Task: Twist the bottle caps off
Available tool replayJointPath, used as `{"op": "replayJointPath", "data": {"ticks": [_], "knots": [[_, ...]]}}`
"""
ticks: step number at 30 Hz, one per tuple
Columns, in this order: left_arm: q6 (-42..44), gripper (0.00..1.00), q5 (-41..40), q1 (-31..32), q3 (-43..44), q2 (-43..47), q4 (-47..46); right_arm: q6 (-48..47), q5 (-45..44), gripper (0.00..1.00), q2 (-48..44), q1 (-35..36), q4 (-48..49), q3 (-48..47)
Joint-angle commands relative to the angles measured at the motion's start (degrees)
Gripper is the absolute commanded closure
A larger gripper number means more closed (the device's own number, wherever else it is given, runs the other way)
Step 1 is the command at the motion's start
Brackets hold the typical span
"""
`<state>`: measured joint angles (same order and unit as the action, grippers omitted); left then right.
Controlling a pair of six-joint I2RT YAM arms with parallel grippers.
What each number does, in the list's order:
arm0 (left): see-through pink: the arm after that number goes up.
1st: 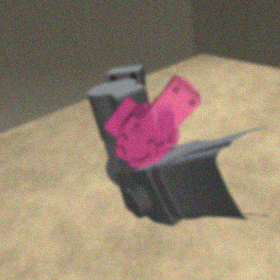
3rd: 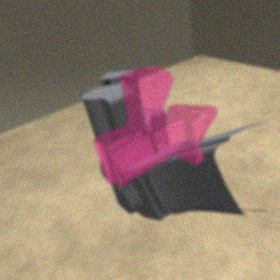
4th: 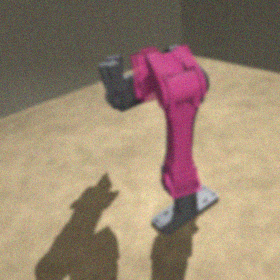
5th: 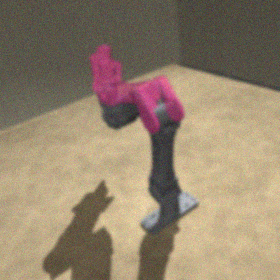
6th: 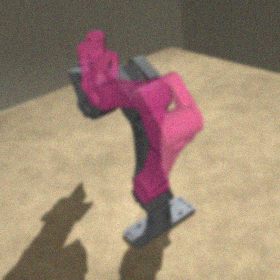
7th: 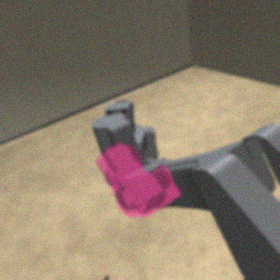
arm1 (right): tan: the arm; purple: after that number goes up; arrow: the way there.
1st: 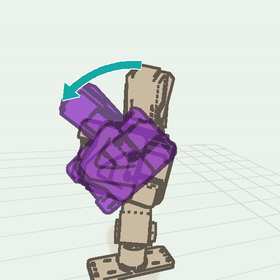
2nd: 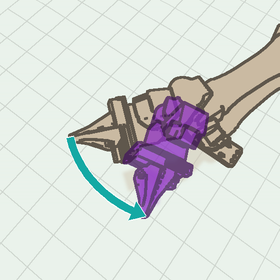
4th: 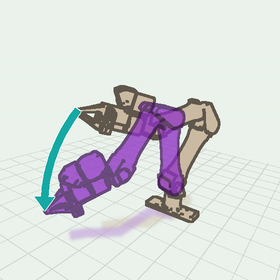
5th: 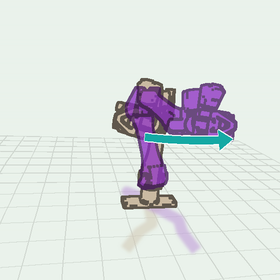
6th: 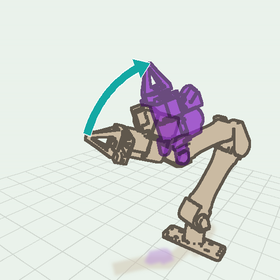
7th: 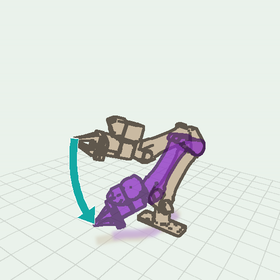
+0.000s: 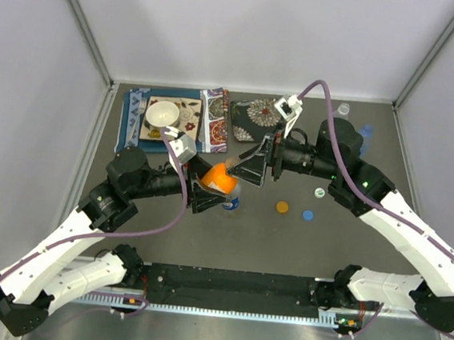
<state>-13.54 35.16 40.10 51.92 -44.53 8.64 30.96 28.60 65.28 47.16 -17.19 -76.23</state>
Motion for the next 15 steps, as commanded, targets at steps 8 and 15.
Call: {"op": "replayJointPath", "data": {"ticks": [8, 15], "knots": [[-0.1, 0.67, 2.0, -0.2, 1.9, -0.1, -4.4, -0.7, 1.6, 0.53, 1.4, 1.0, 2.9, -1.2], [1.6, 0.21, -0.1, -0.2, 2.8, 0.1, -1.9, -1.2, 0.8, 1.00, 0.4, 1.0, 4.4, -0.3]]}}
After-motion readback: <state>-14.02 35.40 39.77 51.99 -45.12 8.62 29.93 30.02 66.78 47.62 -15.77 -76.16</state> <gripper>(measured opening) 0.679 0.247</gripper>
